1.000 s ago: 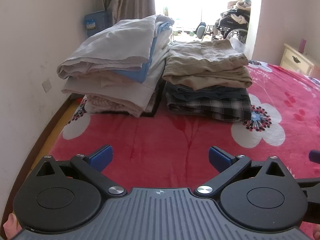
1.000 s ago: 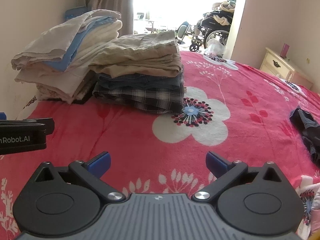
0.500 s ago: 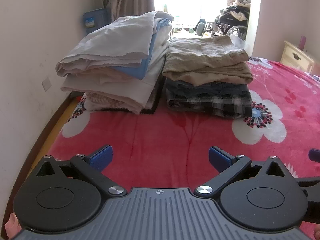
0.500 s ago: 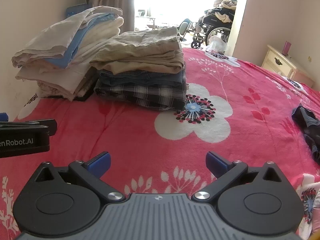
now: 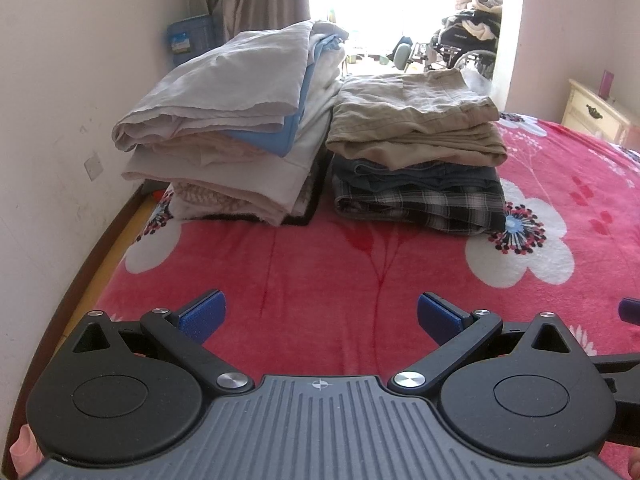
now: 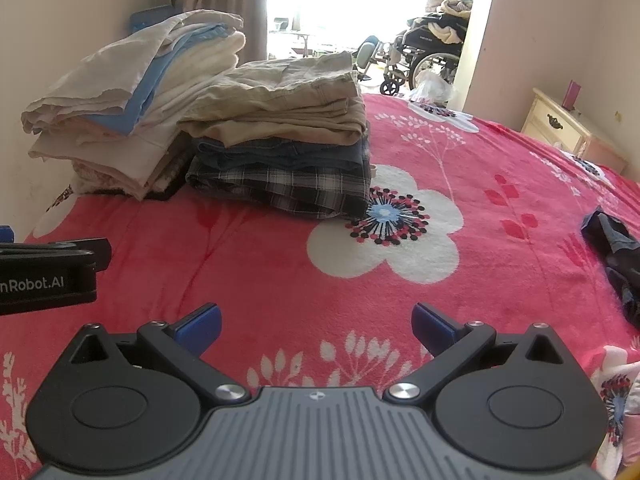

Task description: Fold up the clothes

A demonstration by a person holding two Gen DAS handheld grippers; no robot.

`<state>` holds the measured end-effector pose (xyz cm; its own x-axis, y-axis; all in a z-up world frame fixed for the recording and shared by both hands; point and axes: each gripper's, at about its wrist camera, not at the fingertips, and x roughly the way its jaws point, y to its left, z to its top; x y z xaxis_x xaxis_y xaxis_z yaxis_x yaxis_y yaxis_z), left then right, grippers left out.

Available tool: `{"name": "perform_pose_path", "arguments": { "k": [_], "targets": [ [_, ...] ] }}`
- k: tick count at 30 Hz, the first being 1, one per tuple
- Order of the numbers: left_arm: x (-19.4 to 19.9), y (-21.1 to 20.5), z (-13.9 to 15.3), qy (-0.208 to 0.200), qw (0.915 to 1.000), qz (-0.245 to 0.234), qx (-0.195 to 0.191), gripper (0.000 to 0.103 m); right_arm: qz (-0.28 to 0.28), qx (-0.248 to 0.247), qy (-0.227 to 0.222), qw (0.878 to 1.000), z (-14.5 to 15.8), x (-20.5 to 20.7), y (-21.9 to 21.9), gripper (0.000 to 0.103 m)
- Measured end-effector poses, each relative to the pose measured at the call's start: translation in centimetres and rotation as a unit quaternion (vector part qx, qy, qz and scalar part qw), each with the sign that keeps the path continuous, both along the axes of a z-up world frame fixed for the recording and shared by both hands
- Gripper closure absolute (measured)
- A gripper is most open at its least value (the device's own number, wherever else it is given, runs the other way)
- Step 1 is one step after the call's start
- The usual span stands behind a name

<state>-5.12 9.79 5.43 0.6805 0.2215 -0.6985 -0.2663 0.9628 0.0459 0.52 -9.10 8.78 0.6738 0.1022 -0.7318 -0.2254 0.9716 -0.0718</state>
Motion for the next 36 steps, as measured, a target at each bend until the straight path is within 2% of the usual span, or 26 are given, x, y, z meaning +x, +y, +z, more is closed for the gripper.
{"name": "perform_pose_path", "arguments": {
  "k": [36],
  "targets": [
    [-0.2, -0.05, 0.11, -0.002, 1.0, 0.003, 0.003, 0.0, -0.006, -0.004, -0.002, 1.0, 0.27, -0.11, 0.1, 0.0]
  ]
}}
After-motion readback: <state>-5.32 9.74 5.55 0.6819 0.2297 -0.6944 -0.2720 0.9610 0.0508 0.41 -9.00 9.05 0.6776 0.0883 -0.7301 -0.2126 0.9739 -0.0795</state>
